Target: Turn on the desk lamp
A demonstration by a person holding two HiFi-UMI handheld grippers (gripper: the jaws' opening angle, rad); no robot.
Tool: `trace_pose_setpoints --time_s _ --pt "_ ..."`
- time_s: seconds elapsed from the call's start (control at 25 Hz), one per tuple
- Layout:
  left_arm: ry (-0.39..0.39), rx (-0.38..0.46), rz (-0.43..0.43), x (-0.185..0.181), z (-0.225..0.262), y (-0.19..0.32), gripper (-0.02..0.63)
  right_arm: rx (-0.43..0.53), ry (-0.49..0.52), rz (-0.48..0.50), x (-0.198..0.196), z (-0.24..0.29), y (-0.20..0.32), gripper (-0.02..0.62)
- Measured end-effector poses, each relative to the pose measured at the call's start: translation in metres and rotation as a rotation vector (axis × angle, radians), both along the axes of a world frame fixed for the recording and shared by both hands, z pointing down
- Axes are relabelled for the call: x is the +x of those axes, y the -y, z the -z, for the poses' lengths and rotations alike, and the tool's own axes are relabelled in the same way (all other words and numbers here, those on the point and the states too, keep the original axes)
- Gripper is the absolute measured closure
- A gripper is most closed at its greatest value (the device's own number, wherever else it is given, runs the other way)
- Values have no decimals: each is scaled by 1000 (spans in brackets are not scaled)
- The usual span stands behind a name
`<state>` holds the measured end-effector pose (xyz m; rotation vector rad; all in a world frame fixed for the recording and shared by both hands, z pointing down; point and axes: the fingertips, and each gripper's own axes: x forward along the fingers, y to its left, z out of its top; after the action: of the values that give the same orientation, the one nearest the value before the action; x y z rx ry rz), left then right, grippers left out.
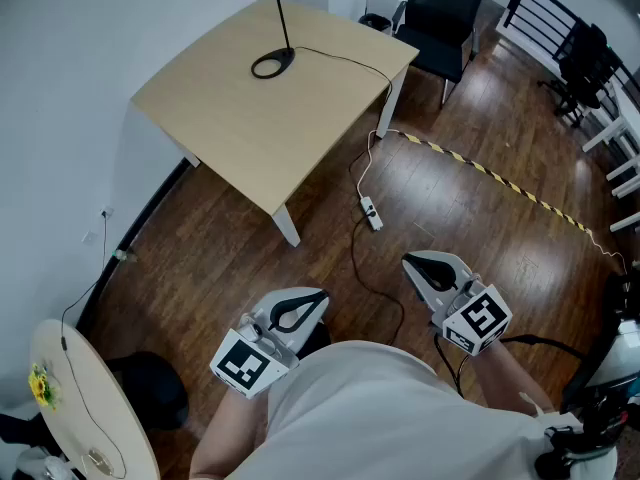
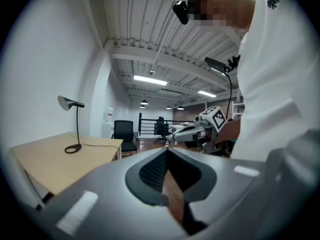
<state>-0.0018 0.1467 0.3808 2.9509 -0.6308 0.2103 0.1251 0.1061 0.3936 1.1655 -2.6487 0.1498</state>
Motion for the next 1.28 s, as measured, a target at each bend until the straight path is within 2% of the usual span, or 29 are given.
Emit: trace_pose_setpoints --time_s 0.16,0.28,0.6,0.88,1.04,1.28 --pt "-6 -17 -30 -35 2 36 589 3 16 -29 -36 6 43 592" --pt "2 -12 -29 -62 -3 70 589 -4 16 -15 -66 4 72 592" --pt "-30 -10 32 -92 -6 111 589 -2 -19 55 -104 -5 127 592" --pt "-18 -32 141 -110 -15 163 589 -7 -13 97 -112 -24 224 592" --pt "-6 -29 213 -114 -12 207 589 -1 -35 113 -106 -38 301 592" --pt "4 -50 330 -115 -5 269 589 1 -76 195 -115 -53 412 592"
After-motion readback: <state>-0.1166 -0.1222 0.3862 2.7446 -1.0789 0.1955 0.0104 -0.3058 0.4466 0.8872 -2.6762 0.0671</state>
